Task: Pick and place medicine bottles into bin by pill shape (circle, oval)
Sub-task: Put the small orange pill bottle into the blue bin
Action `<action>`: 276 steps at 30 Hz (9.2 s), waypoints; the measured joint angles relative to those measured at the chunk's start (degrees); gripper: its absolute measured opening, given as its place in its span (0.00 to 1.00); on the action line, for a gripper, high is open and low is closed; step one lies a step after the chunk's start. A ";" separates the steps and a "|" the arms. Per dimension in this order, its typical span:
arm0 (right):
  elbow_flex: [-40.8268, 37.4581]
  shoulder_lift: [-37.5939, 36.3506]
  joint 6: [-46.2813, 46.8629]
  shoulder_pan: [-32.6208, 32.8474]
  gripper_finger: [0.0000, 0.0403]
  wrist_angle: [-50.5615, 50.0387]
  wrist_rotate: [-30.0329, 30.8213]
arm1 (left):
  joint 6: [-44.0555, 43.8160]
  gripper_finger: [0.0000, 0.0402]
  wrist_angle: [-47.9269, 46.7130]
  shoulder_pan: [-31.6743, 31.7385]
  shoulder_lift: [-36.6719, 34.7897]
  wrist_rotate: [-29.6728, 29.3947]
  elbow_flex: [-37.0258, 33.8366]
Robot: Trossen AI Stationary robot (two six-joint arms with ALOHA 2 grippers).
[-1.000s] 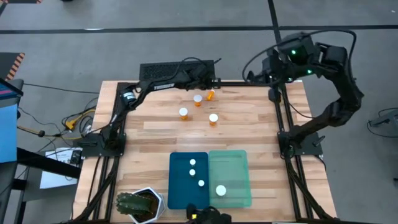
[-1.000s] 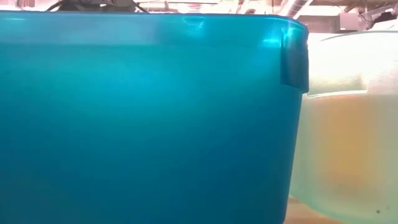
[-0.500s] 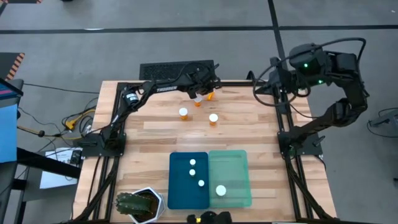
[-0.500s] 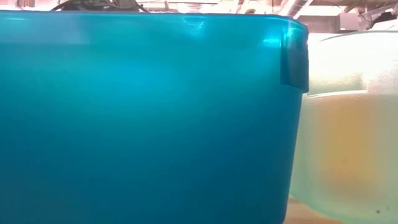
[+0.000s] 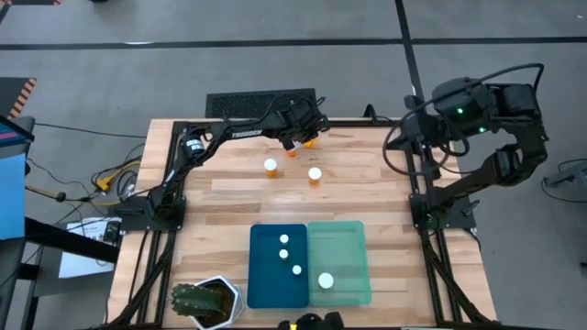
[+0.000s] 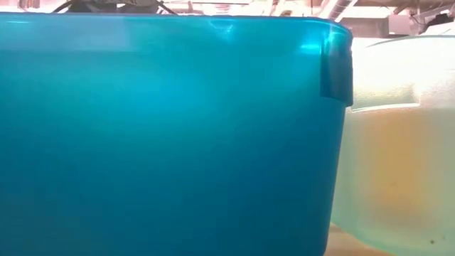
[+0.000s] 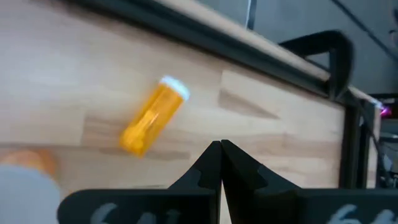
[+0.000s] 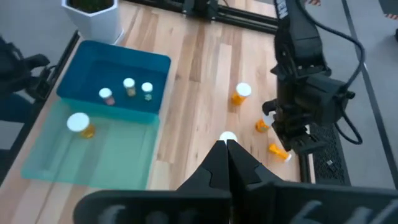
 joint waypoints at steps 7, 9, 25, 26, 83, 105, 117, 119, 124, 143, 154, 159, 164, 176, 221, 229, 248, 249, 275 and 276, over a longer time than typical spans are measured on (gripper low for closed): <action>-1.32 -1.77 1.23 2.27 0.00 0.14 1.88 | 6.78 0.00 0.24 -1.33 -3.55 -3.44 -0.10; -2.11 -2.14 1.31 2.53 0.00 0.14 2.38 | 9.99 0.00 -2.56 -1.60 -5.50 -3.97 0.02; -16.05 -8.44 2.03 2.79 0.00 6.75 2.40 | 1.57 0.00 -27.86 -1.66 -10.62 -16.20 -6.67; -16.49 -8.75 2.34 2.79 0.00 6.92 2.39 | 1.88 0.00 -27.14 -1.47 -10.63 -15.93 -7.27; -17.91 -12.19 4.56 2.79 0.00 8.92 2.21 | 1.24 0.00 -7.38 2.84 -3.92 -4.56 -6.97; -26.82 -10.77 -5.66 -7.64 0.00 21.57 19.36 | 8.84 0.00 -6.72 2.18 -2.69 5.77 0.12; -59.31 2.41 5.06 -47.59 0.00 72.91 -31.48 | 31.50 0.00 -30.18 -3.19 -12.40 -2.02 18.84; -59.68 9.13 9.87 -48.50 0.00 77.57 -31.49 | 33.54 0.00 -31.43 -4.45 -15.69 -3.76 19.68; -53.75 25.01 15.30 -45.61 0.00 76.46 -23.74 | 35.47 0.00 -33.18 -7.98 -23.96 -8.37 19.74; -3.16 56.68 1.86 -37.98 0.00 30.89 -8.42 | 37.02 0.00 -41.43 -11.72 -41.99 -21.88 19.71; 5.68 66.93 -2.38 -37.17 0.00 19.49 -13.34 | 37.40 0.00 -46.54 -11.72 -42.45 -21.64 19.71; 5.91 66.37 -1.64 -37.49 0.00 19.96 -13.05 | 37.45 0.00 -46.51 -11.72 -42.45 -21.66 19.71; 5.80 66.20 -3.02 -37.97 0.00 18.32 -13.00 | 38.01 0.00 -46.53 -11.72 -42.45 -21.64 19.71; 5.98 65.16 -4.93 -41.44 0.00 21.54 -12.92 | 38.05 0.00 -46.51 -11.72 -42.45 -21.51 19.69; -0.08 63.31 -40.11 -42.04 0.00 22.81 -12.73 | 41.47 0.00 -48.08 -11.72 -42.42 -21.77 19.67; -0.03 63.31 -42.32 -40.51 0.00 23.04 -14.84 | 42.11 0.00 -48.11 -11.72 -42.42 -21.75 19.67; -0.01 63.29 -45.31 -41.14 0.00 24.69 -16.90 | 42.14 0.00 -48.54 -11.72 -42.40 -21.35 19.67; -0.01 63.29 -44.99 -41.14 0.00 24.15 -16.68 | 42.14 0.00 -48.56 -11.72 -42.40 -21.35 19.67; -0.58 64.93 -50.22 -42.18 0.00 25.16 -16.08 | 43.19 0.00 -49.24 -11.72 -42.40 -21.88 19.67; -0.58 64.93 -50.63 -42.21 0.00 24.81 -16.09 | 43.21 0.00 -49.24 -11.72 -42.40 -21.90 19.67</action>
